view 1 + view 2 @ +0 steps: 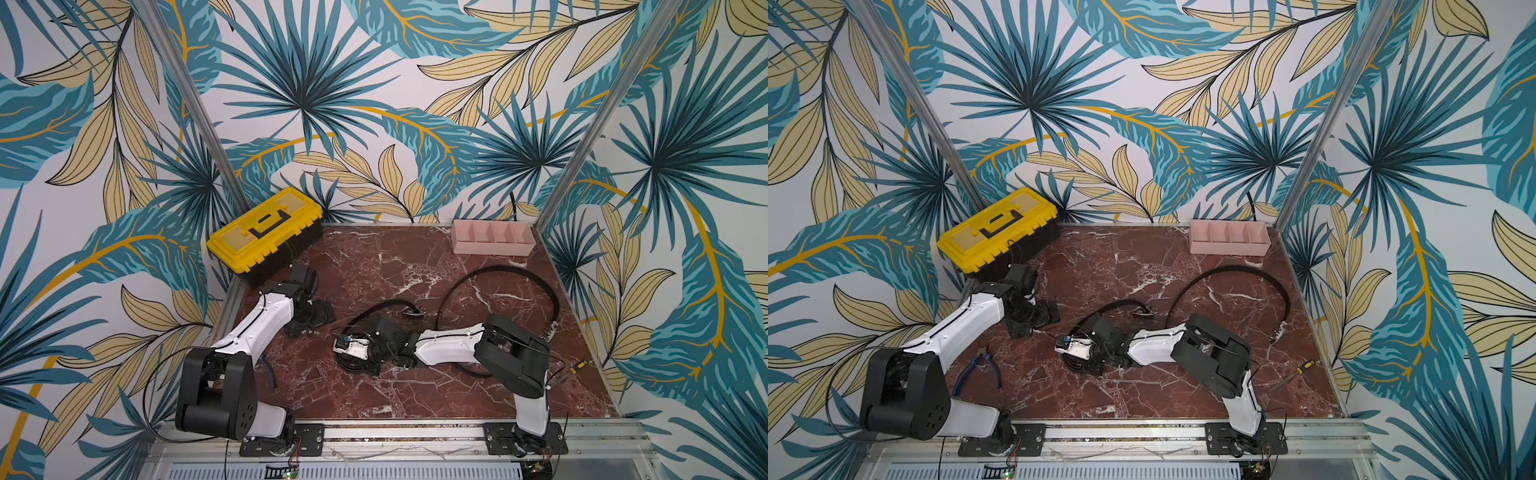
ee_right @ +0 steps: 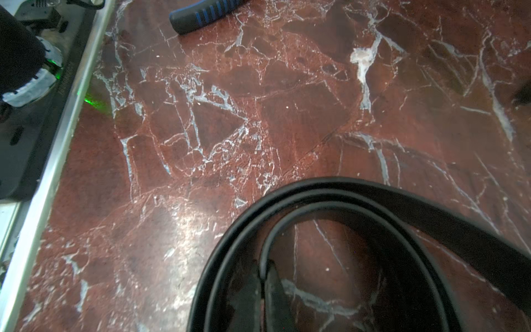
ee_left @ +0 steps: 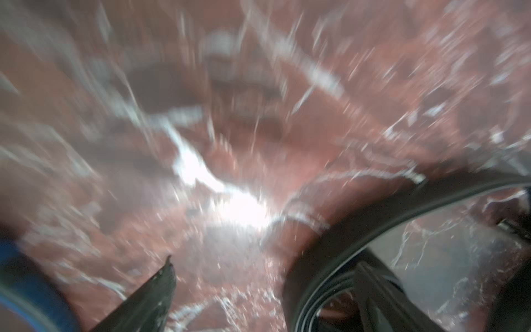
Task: Place the belts into the storage roll
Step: Roll the belt at the center of the board.
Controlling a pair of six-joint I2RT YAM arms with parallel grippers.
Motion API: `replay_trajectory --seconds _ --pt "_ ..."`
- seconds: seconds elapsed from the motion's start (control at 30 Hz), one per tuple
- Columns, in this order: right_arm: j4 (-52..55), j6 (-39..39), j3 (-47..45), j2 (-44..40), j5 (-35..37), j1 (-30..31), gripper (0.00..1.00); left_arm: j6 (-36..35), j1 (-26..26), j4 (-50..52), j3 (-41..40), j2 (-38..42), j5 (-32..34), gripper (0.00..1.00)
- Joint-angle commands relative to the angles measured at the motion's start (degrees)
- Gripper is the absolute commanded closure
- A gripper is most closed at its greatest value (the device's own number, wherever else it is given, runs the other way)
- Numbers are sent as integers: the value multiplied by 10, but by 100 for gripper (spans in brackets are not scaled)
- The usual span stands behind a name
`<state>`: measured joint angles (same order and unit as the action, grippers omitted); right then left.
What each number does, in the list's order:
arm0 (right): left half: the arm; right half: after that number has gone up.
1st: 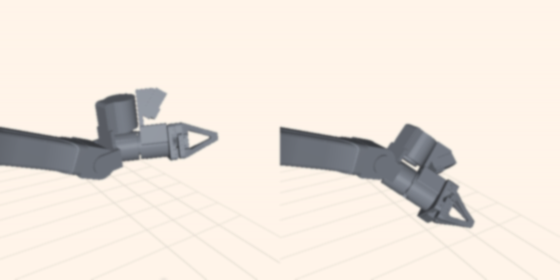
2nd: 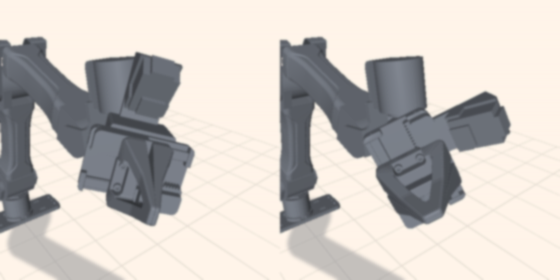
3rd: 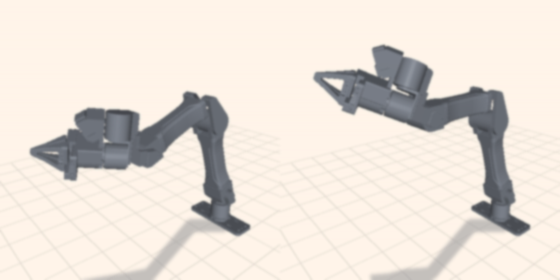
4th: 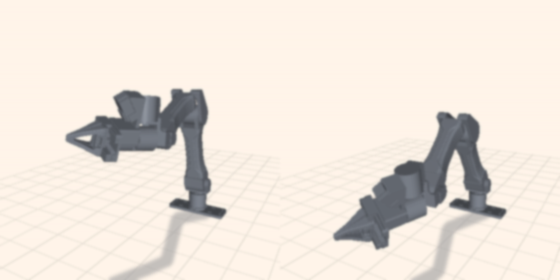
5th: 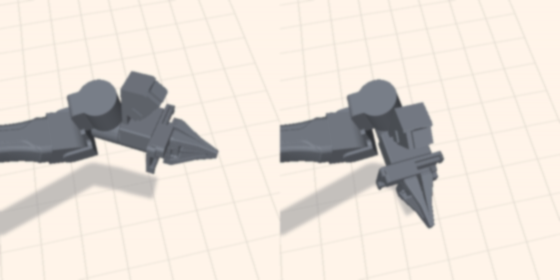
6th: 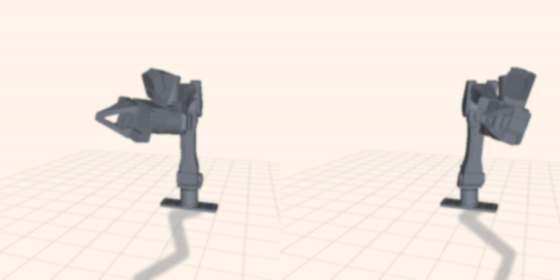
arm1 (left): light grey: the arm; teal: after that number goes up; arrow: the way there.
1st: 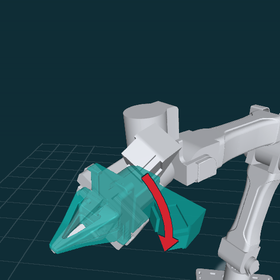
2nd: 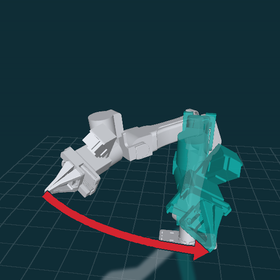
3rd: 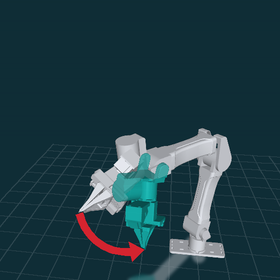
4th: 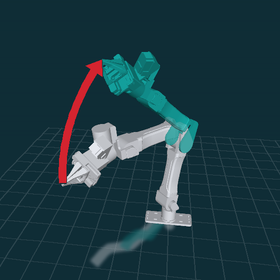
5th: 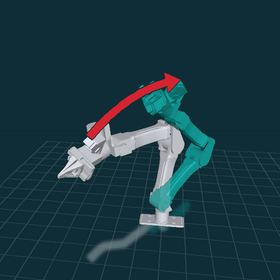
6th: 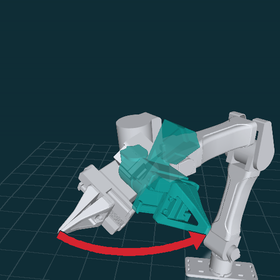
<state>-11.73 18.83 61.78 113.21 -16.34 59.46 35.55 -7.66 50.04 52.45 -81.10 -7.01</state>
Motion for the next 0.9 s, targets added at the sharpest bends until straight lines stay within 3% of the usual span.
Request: replay_trajectory --seconds 0.0,0.23,0.37,0.43,0.7,0.87 --pt "22 1 -14 2 -4 4 100 58 -1 -11 -24 30 -63 3" --pt "20 0 -14 1 -4 4 100 24 -1 -35 -61 42 -118 9" --pt "23 -1 -15 -2 -2 4 100 28 -1 -70 -99 52 -151 21" --pt "24 -1 -15 -3 -3 4 100 27 -1 -81 -111 48 -165 34" --pt "23 -7 -14 -3 -2 4 100 12 -2 -124 -127 44 -201 33" --pt "22 -10 -13 -3 -4 4 100 5 -4 -141 -137 20 -215 42"
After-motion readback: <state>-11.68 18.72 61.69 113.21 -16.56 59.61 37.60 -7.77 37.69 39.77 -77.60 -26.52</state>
